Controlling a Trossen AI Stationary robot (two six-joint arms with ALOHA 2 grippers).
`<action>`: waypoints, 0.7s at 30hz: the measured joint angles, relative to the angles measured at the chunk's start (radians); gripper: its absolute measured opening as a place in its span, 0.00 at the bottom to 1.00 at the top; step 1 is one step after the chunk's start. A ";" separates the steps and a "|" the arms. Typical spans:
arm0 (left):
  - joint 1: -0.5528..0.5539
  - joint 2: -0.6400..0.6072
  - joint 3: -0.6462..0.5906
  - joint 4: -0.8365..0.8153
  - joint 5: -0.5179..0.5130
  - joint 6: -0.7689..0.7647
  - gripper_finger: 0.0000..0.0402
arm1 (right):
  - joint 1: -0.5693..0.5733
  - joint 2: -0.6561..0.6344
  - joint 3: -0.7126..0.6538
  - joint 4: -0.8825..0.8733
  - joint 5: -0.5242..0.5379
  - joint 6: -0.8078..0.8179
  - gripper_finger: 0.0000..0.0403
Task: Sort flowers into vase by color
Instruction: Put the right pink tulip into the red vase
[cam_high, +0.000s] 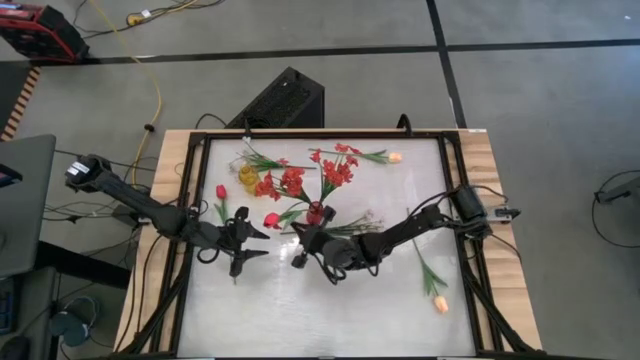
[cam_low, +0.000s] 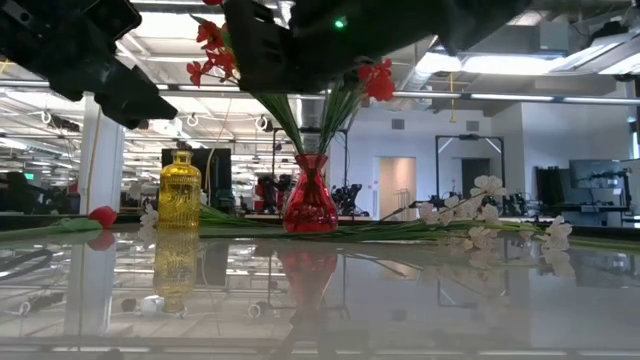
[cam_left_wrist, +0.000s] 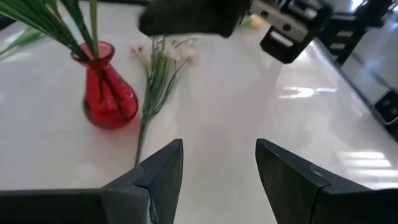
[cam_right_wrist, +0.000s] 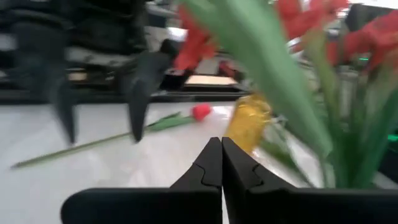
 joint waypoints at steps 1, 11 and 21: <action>0.003 0.000 0.017 -0.039 -0.001 0.000 0.47 | 0.000 0.000 0.011 -0.015 0.029 -0.009 0.05; 0.004 0.000 0.114 -0.262 -0.083 0.000 0.47 | -0.006 -0.001 0.063 -0.067 0.143 -0.030 0.04; 0.004 0.000 0.115 -0.291 -0.079 -0.008 0.47 | -0.004 -0.010 0.062 -0.098 0.282 -0.019 0.04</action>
